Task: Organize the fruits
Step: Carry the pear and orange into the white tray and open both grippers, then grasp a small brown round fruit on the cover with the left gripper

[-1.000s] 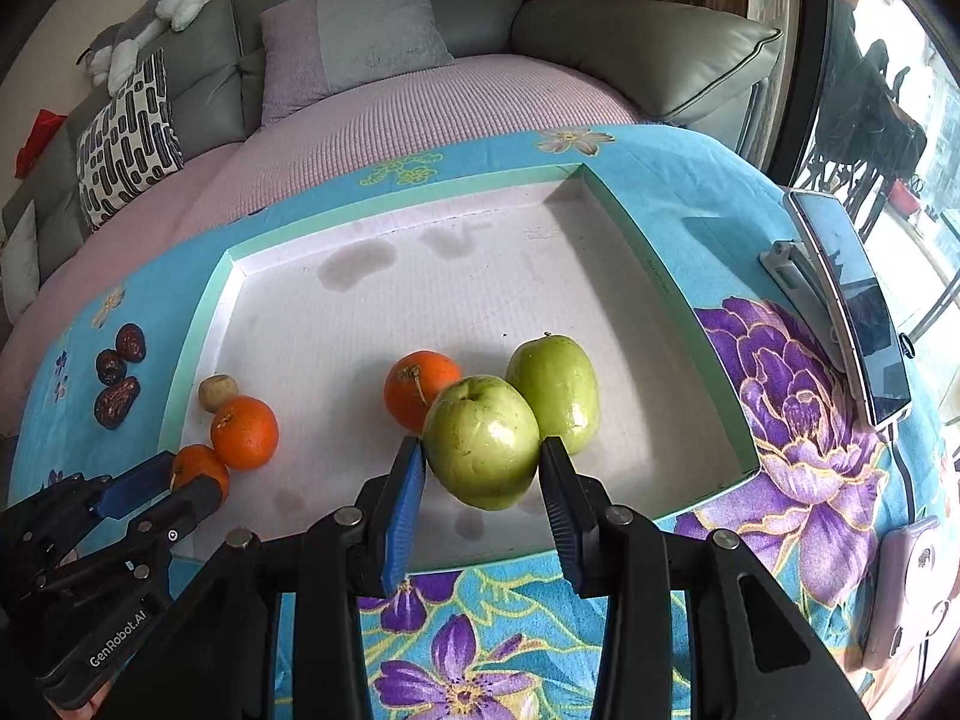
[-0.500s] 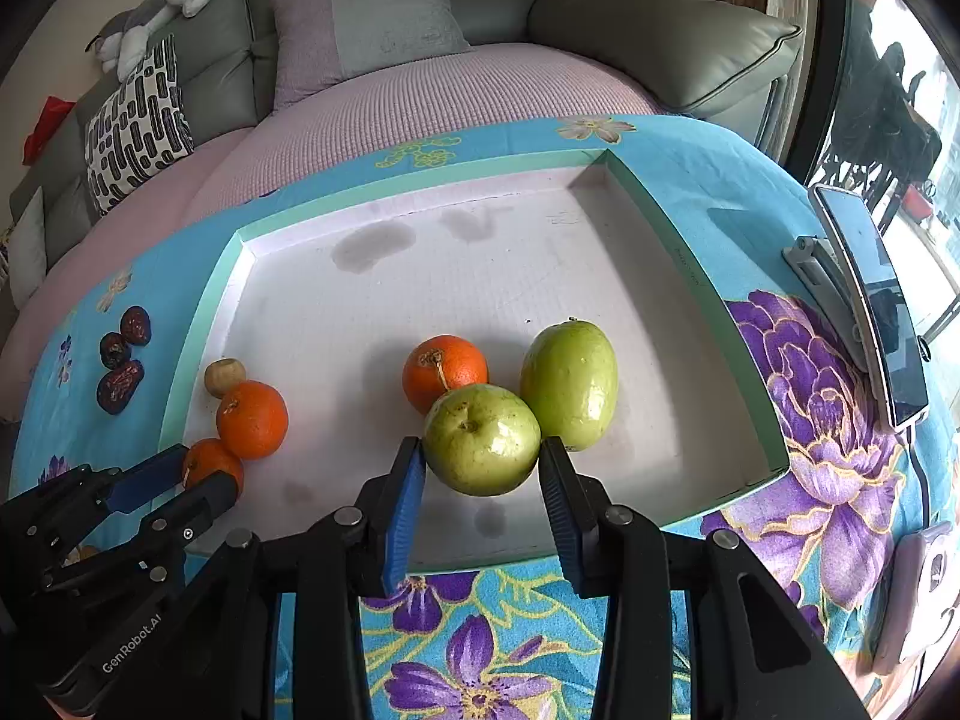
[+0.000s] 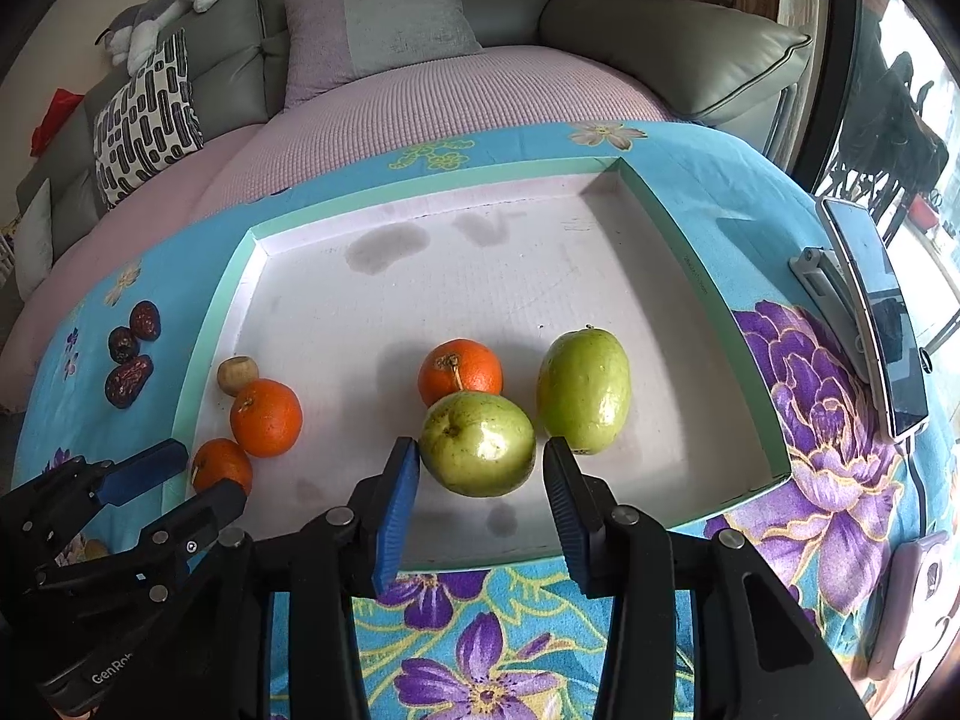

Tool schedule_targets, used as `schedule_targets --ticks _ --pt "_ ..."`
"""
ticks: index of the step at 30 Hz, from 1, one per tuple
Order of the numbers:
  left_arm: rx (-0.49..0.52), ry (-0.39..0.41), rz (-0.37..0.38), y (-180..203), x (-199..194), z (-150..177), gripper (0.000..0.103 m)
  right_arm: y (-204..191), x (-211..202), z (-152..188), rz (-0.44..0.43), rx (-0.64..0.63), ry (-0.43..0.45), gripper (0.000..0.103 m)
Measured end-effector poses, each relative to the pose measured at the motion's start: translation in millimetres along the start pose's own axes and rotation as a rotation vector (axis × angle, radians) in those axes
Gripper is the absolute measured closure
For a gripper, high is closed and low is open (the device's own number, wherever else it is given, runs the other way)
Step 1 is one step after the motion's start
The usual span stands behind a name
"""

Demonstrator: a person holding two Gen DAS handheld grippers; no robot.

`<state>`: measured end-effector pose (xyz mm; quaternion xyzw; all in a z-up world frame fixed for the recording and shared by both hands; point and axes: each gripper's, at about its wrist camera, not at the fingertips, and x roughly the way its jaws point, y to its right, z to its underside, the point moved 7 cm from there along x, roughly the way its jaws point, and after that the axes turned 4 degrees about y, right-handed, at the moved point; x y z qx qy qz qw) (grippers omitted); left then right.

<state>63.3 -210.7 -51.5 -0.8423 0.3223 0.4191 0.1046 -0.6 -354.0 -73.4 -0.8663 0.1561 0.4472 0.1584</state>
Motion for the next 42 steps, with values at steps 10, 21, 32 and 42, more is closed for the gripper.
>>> schedule_targets --ticks 10,21,32,42 --pt "-0.138 0.036 -0.172 -69 -12 0 0.006 -6 -11 -6 -0.002 -0.019 0.032 0.027" --pt "-0.261 0.04 -0.3 -136 -28 20 0.001 -14 -7 -7 0.003 -0.04 0.044 0.021" --pt "-0.334 0.06 -0.337 -166 -48 31 0.001 -52 -9 -12 -0.044 -0.111 0.067 0.021" --pt "-0.378 0.057 -0.352 -177 -69 39 0.001 -95 -7 -2 -0.09 -0.194 0.038 0.021"
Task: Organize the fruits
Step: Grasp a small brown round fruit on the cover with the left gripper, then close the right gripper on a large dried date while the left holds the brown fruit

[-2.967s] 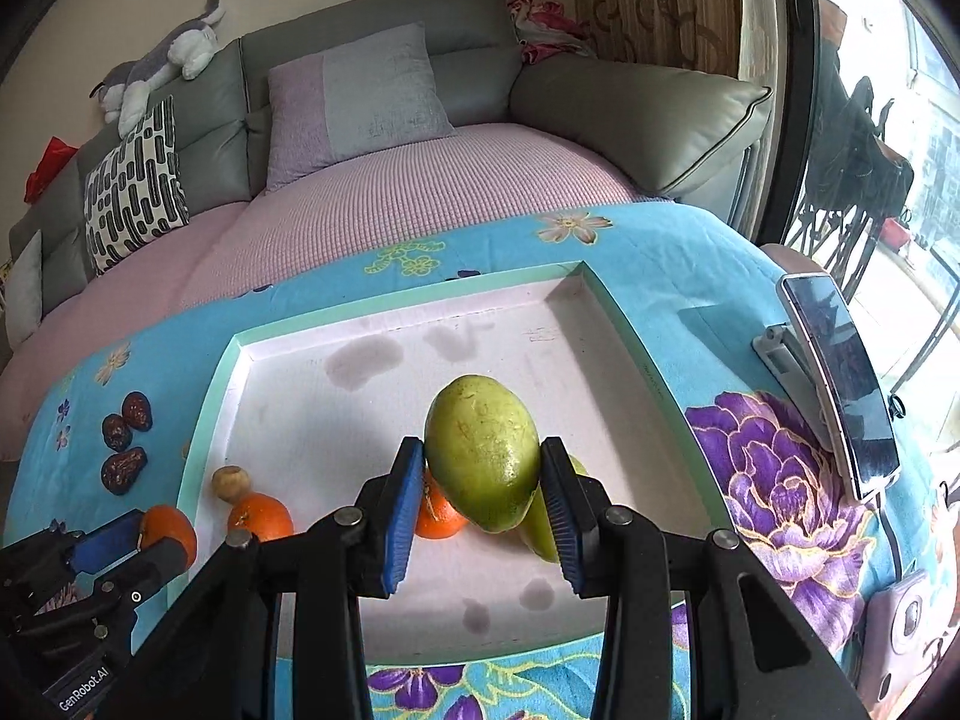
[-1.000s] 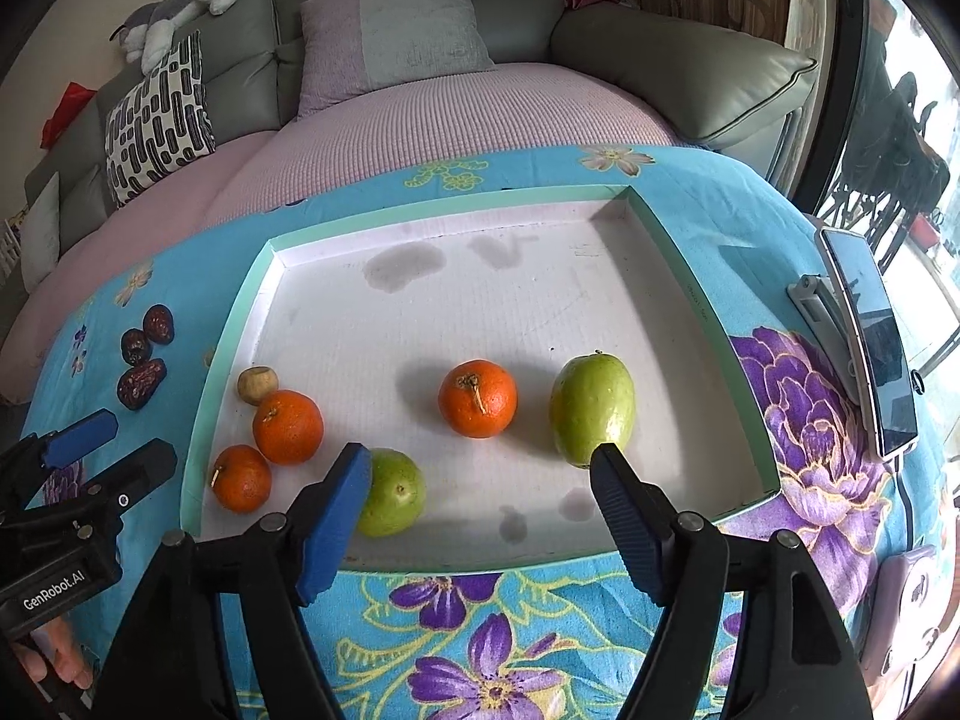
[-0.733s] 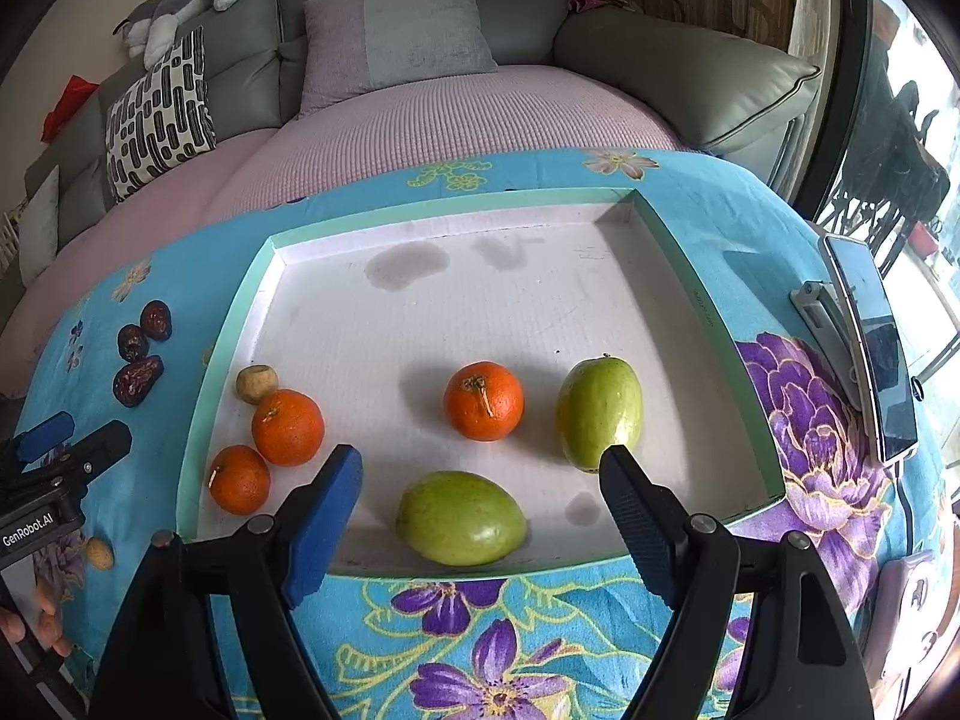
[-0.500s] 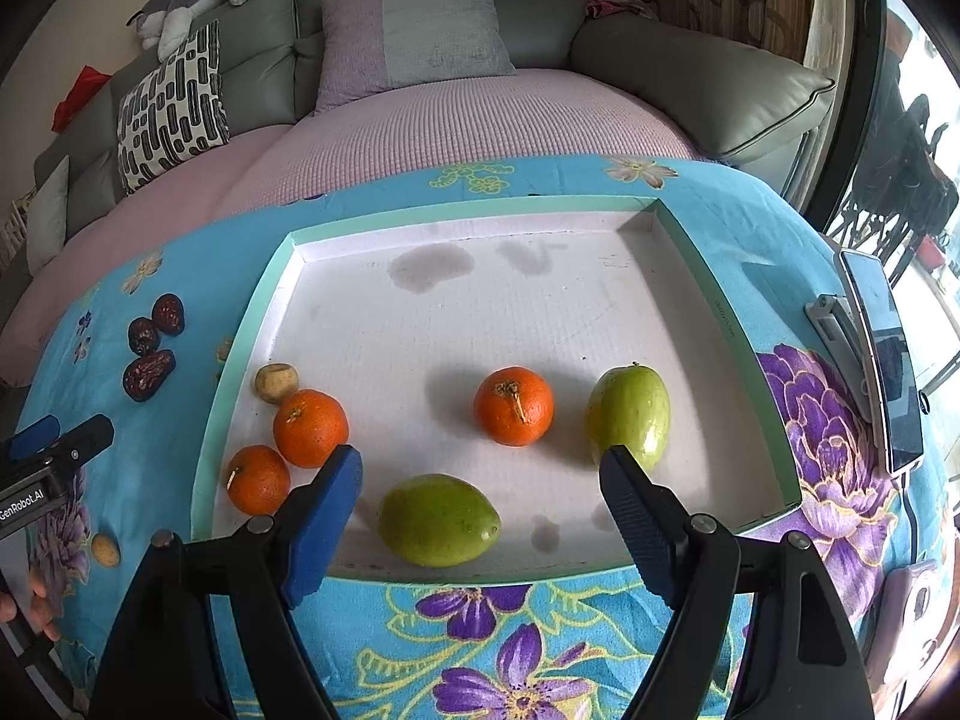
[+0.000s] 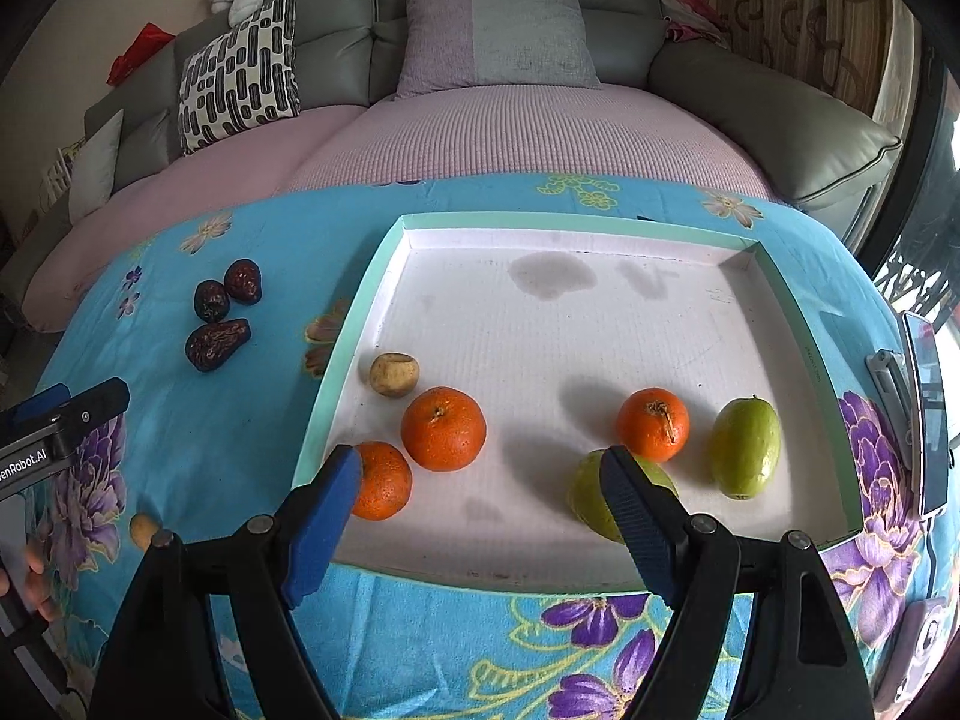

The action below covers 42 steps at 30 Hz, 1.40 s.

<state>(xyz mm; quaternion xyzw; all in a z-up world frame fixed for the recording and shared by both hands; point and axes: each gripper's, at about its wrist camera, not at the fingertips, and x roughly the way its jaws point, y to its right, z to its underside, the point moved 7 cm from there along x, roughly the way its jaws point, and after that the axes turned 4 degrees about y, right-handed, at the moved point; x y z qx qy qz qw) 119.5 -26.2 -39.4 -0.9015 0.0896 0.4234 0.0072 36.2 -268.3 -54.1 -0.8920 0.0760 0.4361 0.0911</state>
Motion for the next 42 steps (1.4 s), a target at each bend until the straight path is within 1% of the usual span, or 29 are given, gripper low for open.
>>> schedule_targets --ticks 6,11,15,17,19,22,23,25,27,29,31,33,34,36,38,42 --pt "-0.012 -0.036 0.021 -3 -4 8 0.001 -16 -8 5 -0.008 -0.038 -0.016 0.021" --pt "-0.025 -0.077 0.02 -8 -4 20 0.001 -24 -20 6 -0.012 -0.046 -0.016 0.021" --pt "-0.013 -0.125 0.061 -2 0 35 0.002 -30 -29 7 -0.013 -0.062 -0.007 0.021" --pt "-0.003 -0.144 0.084 3 1 42 0.01 -28 -32 6 -0.004 -0.057 -0.005 0.021" --pt "0.001 -0.161 0.11 9 1 48 0.02 -23 -35 6 0.007 -0.042 -0.005 0.021" --pt "0.019 -0.191 0.136 17 3 59 0.028 -16 -37 6 0.022 -0.019 -0.007 0.021" --pt "0.026 -0.201 0.142 20 5 64 0.03 -14 -37 6 0.026 -0.015 -0.007 0.021" --pt "0.042 -0.225 0.147 25 7 72 0.036 -12 -38 6 0.03 -0.009 -0.006 0.021" --pt "0.059 -0.242 0.138 27 10 79 0.039 -10 -38 6 0.032 -0.007 -0.007 0.021" --pt "0.07 -0.253 0.128 29 13 83 0.048 -10 -37 7 0.033 -0.007 -0.008 0.021" --pt "0.068 -0.262 0.128 28 15 85 0.063 -10 -37 7 0.029 -0.006 -0.01 0.021" --pt "0.073 -0.263 0.126 29 15 86 0.068 -10 -36 8 0.025 -0.005 -0.011 0.021" --pt "0.074 -0.262 0.133 30 15 86 0.072 -10 -35 8 0.024 -0.005 -0.012 0.021" --pt "0.076 -0.26 0.138 32 14 86 0.074 -10 -33 9 0.021 -0.004 -0.016 0.021" --pt "0.07 -0.252 0.144 31 15 84 0.074 -9 -32 9 0.02 -0.002 -0.017 0.021" --pt "0.046 -0.208 0.161 27 7 73 0.074 -9 -30 10 0.014 -0.001 -0.021 0.021"
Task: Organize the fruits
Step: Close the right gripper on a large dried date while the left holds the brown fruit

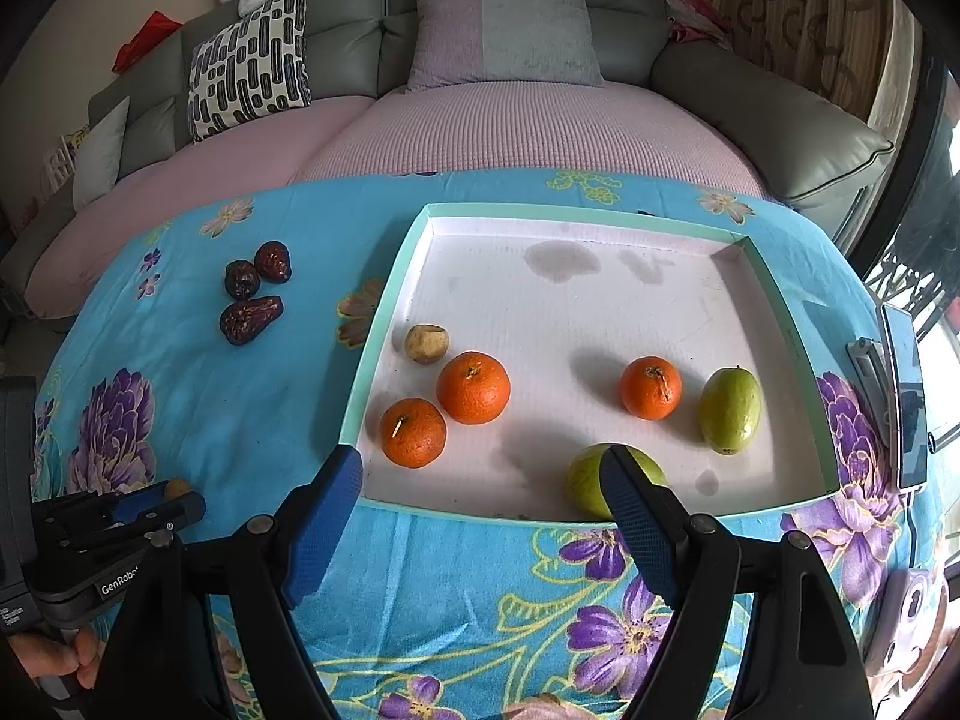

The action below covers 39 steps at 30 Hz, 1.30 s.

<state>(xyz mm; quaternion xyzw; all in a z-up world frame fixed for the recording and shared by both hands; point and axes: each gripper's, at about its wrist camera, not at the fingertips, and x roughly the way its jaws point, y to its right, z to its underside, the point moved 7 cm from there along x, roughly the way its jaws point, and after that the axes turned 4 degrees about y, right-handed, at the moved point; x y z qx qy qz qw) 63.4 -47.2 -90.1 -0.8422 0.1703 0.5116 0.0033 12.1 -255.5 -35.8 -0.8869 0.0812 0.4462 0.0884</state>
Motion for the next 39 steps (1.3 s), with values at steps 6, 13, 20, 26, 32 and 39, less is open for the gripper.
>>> schedule_targets --ticks 6,13,20,26,32,39 --pt "-0.024 0.08 -0.016 -5 -10 -23 0.074 1 4 1 -0.004 0.009 -0.002 0.021" --pt "-0.064 0.166 -0.023 -12 -17 -65 0.074 -3 7 -5 -0.044 0.009 0.027 0.021" --pt "-0.117 0.212 -0.075 -32 -4 -106 0.074 -19 14 -19 -0.092 -0.026 0.098 0.021" --pt "-0.164 0.25 -0.118 -51 11 -123 0.074 -29 33 -25 -0.107 -0.039 0.105 0.021" --pt "-0.193 0.231 -0.108 -62 33 -123 0.074 -34 42 -32 -0.109 -0.055 0.121 0.021" --pt "-0.228 0.233 -0.103 -80 30 -120 0.074 -44 43 -46 -0.118 -0.062 0.158 0.021"
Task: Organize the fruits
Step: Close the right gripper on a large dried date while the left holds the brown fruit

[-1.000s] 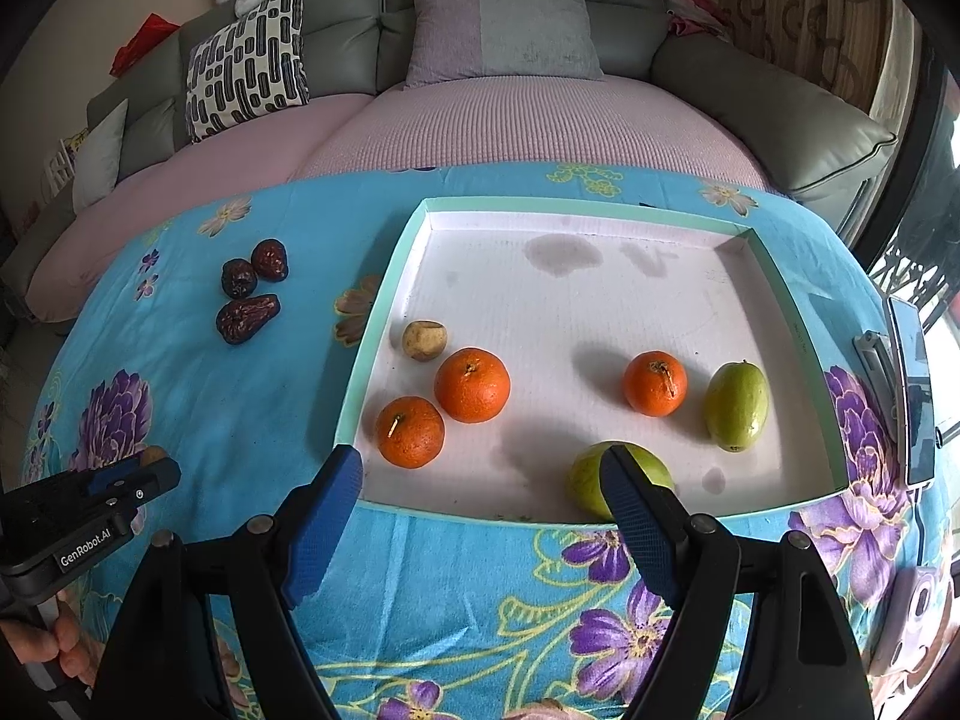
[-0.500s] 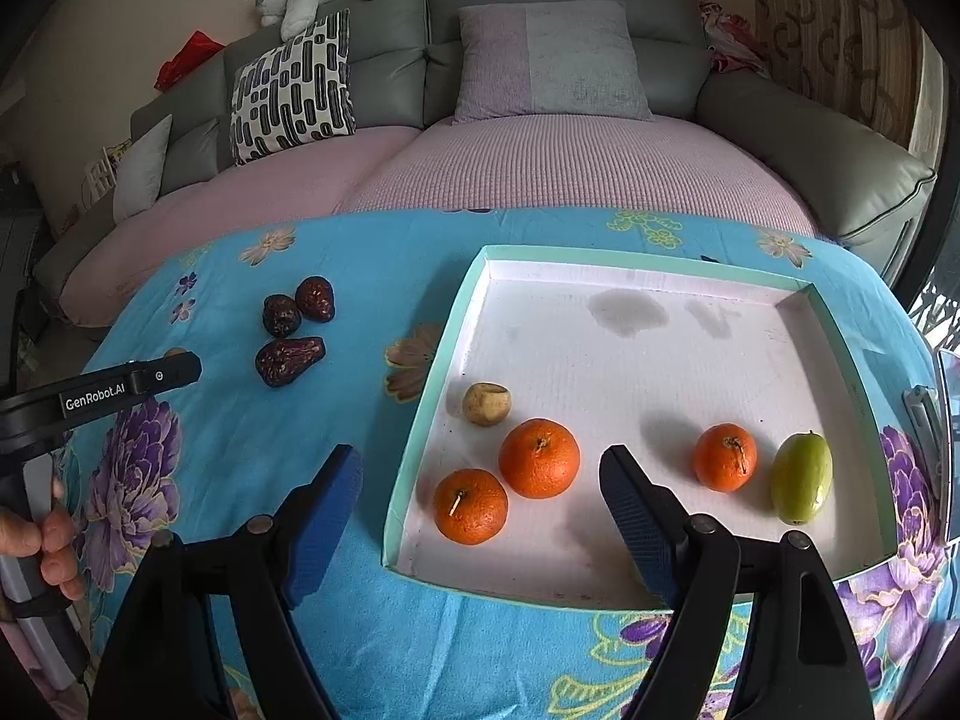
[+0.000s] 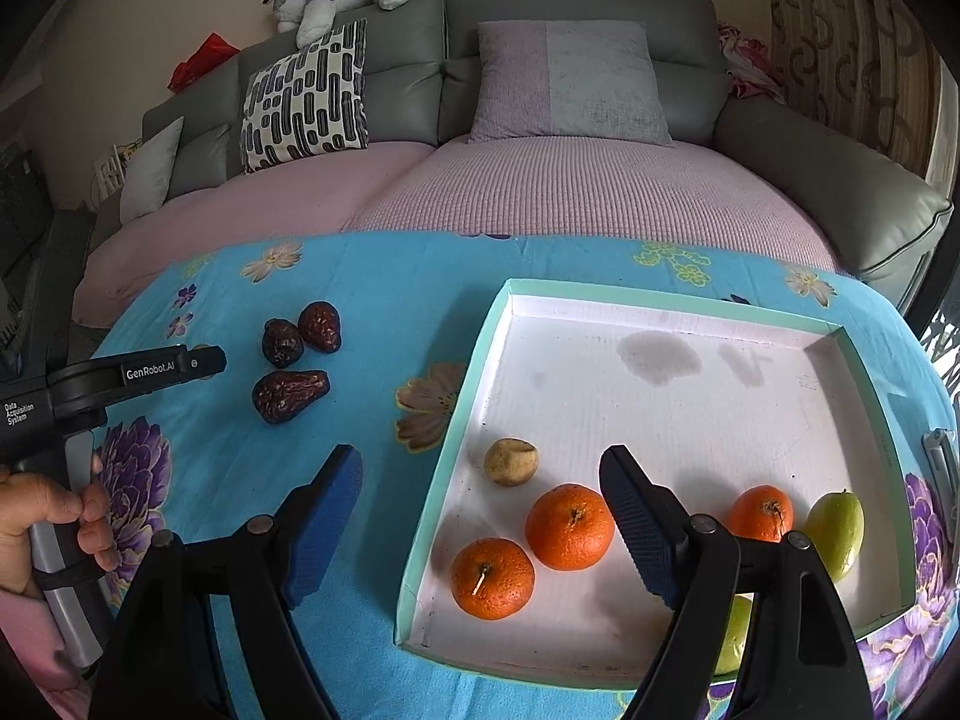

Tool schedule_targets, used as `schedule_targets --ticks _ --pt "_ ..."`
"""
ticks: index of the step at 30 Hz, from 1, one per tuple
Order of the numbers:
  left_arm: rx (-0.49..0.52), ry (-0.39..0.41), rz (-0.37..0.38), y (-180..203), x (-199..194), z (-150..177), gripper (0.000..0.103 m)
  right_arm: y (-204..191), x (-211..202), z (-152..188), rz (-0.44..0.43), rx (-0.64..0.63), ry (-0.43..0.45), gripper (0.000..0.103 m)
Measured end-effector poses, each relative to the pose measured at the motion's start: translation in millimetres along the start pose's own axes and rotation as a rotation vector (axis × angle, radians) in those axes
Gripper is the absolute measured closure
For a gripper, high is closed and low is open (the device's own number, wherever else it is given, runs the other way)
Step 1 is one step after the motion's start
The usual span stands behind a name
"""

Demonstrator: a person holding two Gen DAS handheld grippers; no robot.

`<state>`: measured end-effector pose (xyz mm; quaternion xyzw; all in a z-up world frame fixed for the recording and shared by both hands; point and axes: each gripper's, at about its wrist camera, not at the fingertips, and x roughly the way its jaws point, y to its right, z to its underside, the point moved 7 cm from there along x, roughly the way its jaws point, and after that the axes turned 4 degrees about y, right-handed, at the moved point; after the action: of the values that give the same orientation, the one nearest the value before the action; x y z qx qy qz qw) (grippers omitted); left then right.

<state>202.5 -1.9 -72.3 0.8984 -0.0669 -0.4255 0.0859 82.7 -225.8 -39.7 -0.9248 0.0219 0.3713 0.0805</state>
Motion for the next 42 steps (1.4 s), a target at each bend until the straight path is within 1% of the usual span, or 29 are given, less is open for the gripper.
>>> schedule_targets --ticks 4,8,12,16,19,23,26,30,32,34,42 --pt "-0.023 0.003 0.008 -13 -3 -1 0.074 -12 12 -6 0.01 -0.025 -0.027 0.021" --pt "-0.059 0.001 0.008 -28 -4 -2 0.074 -30 24 -18 -0.043 -0.029 -0.044 0.021" --pt "-0.084 0.008 0.011 -38 -8 -4 0.074 -56 41 -25 -0.093 -0.095 -0.08 0.021" --pt "-0.103 0.008 0.025 -43 -10 -4 0.074 -82 60 -21 -0.145 -0.151 -0.127 0.021" --pt "-0.113 -0.006 0.037 -45 -6 -2 0.074 -99 76 -18 -0.174 -0.199 -0.16 0.021" --pt "-0.121 -0.019 0.044 -45 -3 0 0.074 -112 95 -12 -0.19 -0.24 -0.201 0.021" --pt "-0.125 -0.021 0.047 -45 -3 1 0.074 -116 110 -8 -0.18 -0.256 -0.23 0.022" --pt "-0.128 -0.025 0.049 -46 -2 1 0.074 -121 119 -3 -0.183 -0.259 -0.245 0.028" --pt "-0.132 -0.025 0.051 -46 -1 1 0.074 -125 121 0 -0.187 -0.262 -0.248 0.029" --pt "-0.132 -0.027 0.051 -47 -1 2 0.074 -130 122 3 -0.199 -0.266 -0.25 0.033" --pt "-0.132 -0.038 0.052 -46 3 4 0.074 -133 125 2 -0.178 -0.273 -0.232 0.041"
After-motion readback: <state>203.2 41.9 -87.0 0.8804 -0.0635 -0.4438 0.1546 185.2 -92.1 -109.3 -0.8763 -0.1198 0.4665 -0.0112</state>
